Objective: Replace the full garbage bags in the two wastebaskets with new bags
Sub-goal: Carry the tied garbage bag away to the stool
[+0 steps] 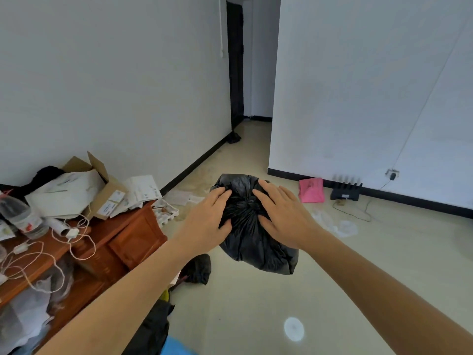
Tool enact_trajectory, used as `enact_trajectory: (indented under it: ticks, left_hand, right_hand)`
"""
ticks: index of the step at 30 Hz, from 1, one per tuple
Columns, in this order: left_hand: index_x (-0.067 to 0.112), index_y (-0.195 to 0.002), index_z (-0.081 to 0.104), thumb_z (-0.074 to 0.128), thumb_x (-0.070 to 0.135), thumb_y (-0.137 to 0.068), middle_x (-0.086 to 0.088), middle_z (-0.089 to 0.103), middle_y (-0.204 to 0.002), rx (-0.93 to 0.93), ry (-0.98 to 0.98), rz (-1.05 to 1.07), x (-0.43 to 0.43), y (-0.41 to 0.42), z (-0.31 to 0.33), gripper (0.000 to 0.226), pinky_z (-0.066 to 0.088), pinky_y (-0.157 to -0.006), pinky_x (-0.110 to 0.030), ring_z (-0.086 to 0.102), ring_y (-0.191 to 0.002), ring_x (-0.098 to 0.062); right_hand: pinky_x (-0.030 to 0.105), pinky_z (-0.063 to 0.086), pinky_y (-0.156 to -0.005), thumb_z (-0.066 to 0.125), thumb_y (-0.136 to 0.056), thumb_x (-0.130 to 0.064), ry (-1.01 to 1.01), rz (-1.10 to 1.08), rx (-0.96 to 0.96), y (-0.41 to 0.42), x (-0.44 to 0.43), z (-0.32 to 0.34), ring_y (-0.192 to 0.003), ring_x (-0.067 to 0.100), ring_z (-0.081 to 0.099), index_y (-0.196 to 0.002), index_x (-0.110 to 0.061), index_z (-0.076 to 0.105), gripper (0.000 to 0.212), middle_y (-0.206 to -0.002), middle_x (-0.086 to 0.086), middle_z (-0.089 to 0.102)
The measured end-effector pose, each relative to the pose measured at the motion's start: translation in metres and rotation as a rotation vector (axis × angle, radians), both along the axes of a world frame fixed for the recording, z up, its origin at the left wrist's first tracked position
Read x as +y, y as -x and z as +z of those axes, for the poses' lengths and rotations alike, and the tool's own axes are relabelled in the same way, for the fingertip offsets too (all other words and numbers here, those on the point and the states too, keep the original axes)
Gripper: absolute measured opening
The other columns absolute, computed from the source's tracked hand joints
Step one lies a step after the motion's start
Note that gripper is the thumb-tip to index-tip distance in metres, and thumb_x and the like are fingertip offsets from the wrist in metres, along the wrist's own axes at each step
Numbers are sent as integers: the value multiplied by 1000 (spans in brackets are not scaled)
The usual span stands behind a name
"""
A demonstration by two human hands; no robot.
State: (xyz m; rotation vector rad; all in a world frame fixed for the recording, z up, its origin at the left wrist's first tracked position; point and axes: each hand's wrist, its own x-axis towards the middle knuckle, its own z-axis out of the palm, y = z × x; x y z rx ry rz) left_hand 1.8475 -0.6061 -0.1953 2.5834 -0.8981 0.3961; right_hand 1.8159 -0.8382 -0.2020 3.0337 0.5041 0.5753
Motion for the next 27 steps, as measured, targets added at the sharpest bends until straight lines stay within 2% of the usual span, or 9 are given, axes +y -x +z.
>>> enact_trajectory:
  ticks: [8,12,16,20,27]
  left_hand:
    - [7,-149,34,55,16,-91,-6,35,-152,-33,33,0,-94,-281,-17,62,42,-109,-37,38,-138,-21]
    - [8,-150,31,51,14,-94,-5,31,-154,-39,11,22,-123,-397,-3,60,34,-110,-27,35,-140,-19]
    - [10,-151,29,50,15,-94,-3,29,-155,-28,33,87,-129,-523,10,60,36,-103,-23,38,-137,-17]
    - [8,-151,30,51,14,-93,-6,30,-154,-41,34,124,-128,-654,5,61,40,-108,-32,39,-138,-21]
    - [9,-152,28,49,13,-93,-5,27,-156,-23,36,123,-134,-895,-3,62,41,-107,-33,38,-138,-21]
  right_hand:
    - [39,20,-120,45,-99,-39,-25,-34,-52,-273,-85,-18,-146,28,31,-150,-12,37,58,-160,13,29]
    - [40,20,-121,43,-100,-40,-48,-5,-32,-398,-118,-10,-147,27,29,-152,-14,34,59,-161,11,27]
    - [40,20,-122,43,-100,-40,-78,55,-2,-536,-124,4,-149,25,24,-153,-15,31,60,-162,9,24]
    - [42,21,-122,41,-100,-42,-48,99,-10,-678,-125,-1,-148,25,24,-154,-16,30,61,-162,9,24]
    - [42,24,-121,41,-100,-44,-3,101,-3,-923,-132,-8,-148,26,27,-154,-15,31,62,-162,10,23]
